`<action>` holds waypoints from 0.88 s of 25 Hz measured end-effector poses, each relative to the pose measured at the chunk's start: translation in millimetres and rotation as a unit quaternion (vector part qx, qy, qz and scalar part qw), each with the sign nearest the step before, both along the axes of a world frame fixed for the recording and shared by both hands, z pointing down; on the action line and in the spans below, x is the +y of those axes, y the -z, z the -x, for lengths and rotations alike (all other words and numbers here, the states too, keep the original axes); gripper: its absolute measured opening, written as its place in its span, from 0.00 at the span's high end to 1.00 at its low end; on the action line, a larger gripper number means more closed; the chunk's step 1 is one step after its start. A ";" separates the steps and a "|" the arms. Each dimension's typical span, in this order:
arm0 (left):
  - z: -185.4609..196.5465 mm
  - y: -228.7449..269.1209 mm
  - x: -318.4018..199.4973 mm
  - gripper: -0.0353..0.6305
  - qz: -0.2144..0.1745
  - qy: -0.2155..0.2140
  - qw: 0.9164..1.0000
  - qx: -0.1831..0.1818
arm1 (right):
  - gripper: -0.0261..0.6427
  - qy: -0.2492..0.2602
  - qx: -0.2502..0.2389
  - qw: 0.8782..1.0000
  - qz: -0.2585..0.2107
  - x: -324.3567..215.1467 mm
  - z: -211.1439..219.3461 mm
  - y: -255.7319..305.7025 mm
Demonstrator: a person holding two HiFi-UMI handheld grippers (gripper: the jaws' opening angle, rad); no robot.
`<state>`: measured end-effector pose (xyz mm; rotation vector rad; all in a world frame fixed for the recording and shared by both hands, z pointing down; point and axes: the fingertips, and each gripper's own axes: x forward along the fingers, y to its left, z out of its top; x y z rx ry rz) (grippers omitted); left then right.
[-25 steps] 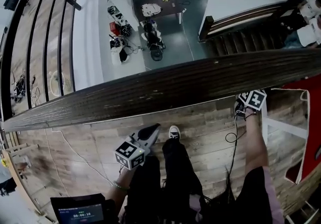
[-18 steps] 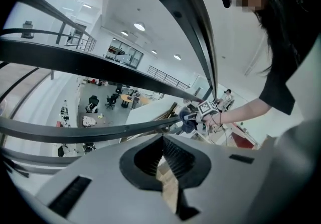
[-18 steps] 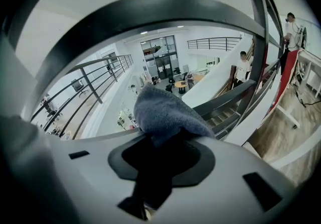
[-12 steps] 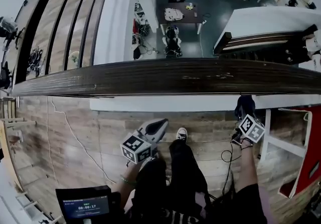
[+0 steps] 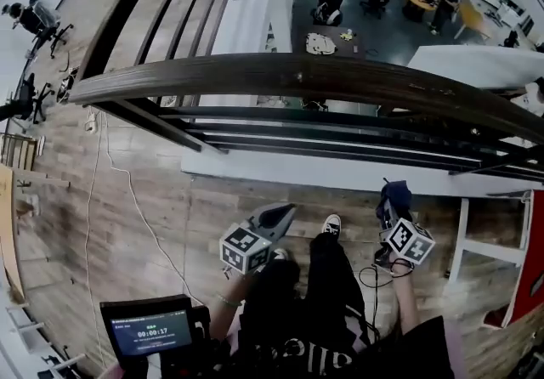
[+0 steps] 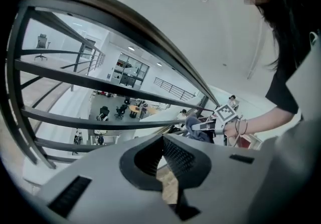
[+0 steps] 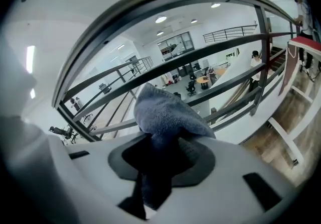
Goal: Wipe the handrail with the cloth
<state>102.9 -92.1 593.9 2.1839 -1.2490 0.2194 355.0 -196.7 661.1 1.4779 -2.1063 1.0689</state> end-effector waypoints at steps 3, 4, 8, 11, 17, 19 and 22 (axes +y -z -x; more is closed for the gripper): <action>32.9 9.3 56.3 0.94 -0.005 0.013 1.000 -0.004 | 0.81 0.030 -0.005 0.999 -0.019 58.7 48.1 18.9; 42.1 9.1 75.3 0.94 -0.008 0.014 1.000 -0.001 | 0.81 0.038 -0.006 0.999 -0.026 78.0 62.9 23.7; 68.3 31.6 131.4 0.94 -0.029 0.033 0.999 0.030 | 0.81 0.064 -0.020 0.996 -0.051 144.1 112.0 56.7; 71.6 55.0 162.0 0.94 -0.051 0.046 0.997 0.045 | 0.81 0.091 -0.017 0.994 -0.066 185.8 131.5 84.1; 79.9 60.7 197.2 0.94 -0.077 0.052 0.994 0.049 | 0.81 0.131 -0.016 0.987 -0.096 230.0 167.6 102.4; 77.4 70.8 205.8 0.94 -0.083 0.058 0.994 0.050 | 0.81 0.142 -0.022 0.984 -0.105 238.9 172.6 116.6; 67.0 90.7 214.7 0.94 -0.089 0.069 0.993 0.042 | 0.81 0.157 -0.024 0.980 -0.120 248.3 169.2 141.7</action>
